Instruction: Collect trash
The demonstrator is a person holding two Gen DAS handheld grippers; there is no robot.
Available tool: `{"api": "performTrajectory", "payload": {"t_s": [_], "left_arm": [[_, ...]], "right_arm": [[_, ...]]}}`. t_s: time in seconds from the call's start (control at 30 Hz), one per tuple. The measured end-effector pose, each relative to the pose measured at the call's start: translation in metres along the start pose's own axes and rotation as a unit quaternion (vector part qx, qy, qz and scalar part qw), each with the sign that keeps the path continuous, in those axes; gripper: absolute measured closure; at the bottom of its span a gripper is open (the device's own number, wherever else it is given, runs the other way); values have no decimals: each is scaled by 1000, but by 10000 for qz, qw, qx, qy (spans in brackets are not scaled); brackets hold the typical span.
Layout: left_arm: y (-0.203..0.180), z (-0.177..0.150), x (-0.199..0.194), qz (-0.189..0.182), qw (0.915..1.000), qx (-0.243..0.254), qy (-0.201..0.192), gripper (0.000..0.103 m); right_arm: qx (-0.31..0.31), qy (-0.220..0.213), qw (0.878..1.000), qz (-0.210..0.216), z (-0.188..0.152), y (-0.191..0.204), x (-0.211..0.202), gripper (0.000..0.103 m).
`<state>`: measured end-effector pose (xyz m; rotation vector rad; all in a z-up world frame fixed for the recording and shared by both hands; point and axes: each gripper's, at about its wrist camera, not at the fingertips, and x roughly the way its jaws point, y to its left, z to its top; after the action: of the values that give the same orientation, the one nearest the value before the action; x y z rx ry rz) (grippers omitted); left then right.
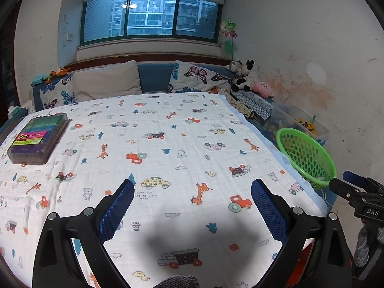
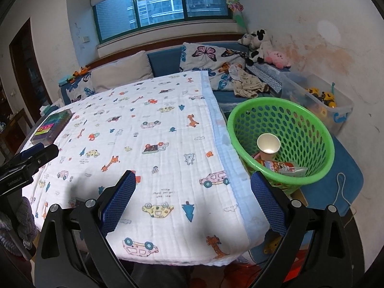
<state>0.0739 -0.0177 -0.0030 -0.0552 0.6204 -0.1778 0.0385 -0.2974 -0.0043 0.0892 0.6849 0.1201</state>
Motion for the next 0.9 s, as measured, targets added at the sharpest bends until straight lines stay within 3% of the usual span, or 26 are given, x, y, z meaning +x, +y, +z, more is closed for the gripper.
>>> {"api": "performTrajectory", "payload": {"t_s": [0.9], "left_arm": [[5, -3, 0, 82, 9999, -107, 32, 8]], "right_arm": [[-116, 81, 9999, 92, -2, 10, 8, 7]]}}
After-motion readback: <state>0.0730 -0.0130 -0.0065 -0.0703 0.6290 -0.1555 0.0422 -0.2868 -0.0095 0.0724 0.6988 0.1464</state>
